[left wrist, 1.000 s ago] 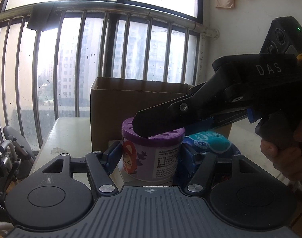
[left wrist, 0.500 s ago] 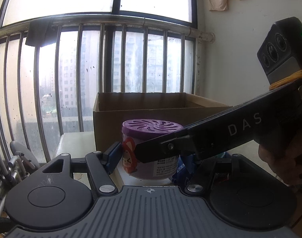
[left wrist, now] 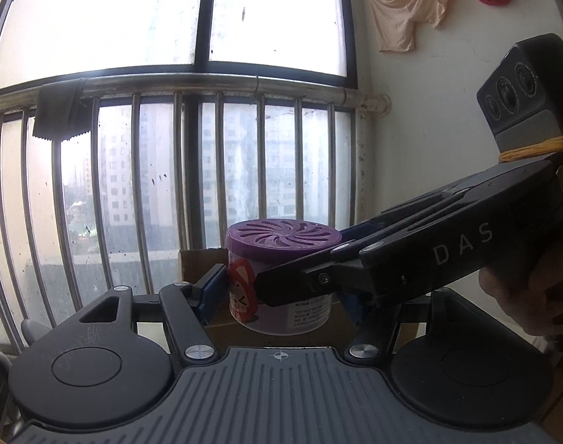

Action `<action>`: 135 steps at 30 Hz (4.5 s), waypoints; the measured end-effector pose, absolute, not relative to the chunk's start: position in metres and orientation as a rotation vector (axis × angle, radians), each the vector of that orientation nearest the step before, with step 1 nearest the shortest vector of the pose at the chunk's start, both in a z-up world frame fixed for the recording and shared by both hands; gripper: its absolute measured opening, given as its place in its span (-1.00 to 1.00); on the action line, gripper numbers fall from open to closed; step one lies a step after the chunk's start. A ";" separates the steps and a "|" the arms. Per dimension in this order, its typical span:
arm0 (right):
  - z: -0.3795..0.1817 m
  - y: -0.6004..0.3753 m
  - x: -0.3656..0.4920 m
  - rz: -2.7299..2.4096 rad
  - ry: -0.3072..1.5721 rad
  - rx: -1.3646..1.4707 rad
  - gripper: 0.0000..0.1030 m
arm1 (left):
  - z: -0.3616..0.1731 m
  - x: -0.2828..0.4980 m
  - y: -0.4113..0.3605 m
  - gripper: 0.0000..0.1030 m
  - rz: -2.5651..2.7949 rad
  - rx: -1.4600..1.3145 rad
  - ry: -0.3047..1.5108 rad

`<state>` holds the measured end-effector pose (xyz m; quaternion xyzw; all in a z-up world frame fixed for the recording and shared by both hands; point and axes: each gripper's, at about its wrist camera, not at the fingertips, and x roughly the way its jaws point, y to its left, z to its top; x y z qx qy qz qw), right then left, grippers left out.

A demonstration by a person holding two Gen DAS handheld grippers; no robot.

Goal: Organize objects
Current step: 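Lift the purple-lidded canister with the right gripper and carry it into the cardboard box, then lower the canister into the box and open the right gripper, then move the right gripper back to the blue-and-teal wet-wipes pack and close on it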

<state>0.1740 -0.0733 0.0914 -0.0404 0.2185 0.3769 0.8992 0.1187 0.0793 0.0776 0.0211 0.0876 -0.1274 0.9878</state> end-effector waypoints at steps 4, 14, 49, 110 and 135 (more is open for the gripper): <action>0.105 -0.078 0.199 0.804 0.452 -0.023 0.33 | 0.093 0.141 0.085 0.23 -0.265 0.049 0.179; 0.114 -0.096 0.290 0.799 0.583 0.219 0.39 | 0.103 0.205 0.088 0.23 -0.303 0.096 0.248; -0.028 -0.047 0.466 0.601 1.174 0.197 0.40 | 0.029 0.349 0.052 0.48 -0.192 0.500 0.923; 0.062 -0.181 0.254 0.618 0.796 0.301 0.12 | 0.092 0.120 0.063 0.24 -0.182 0.199 0.351; -0.010 -0.207 0.148 0.689 0.706 0.337 0.37 | 0.017 0.047 0.070 0.69 -0.207 0.004 0.281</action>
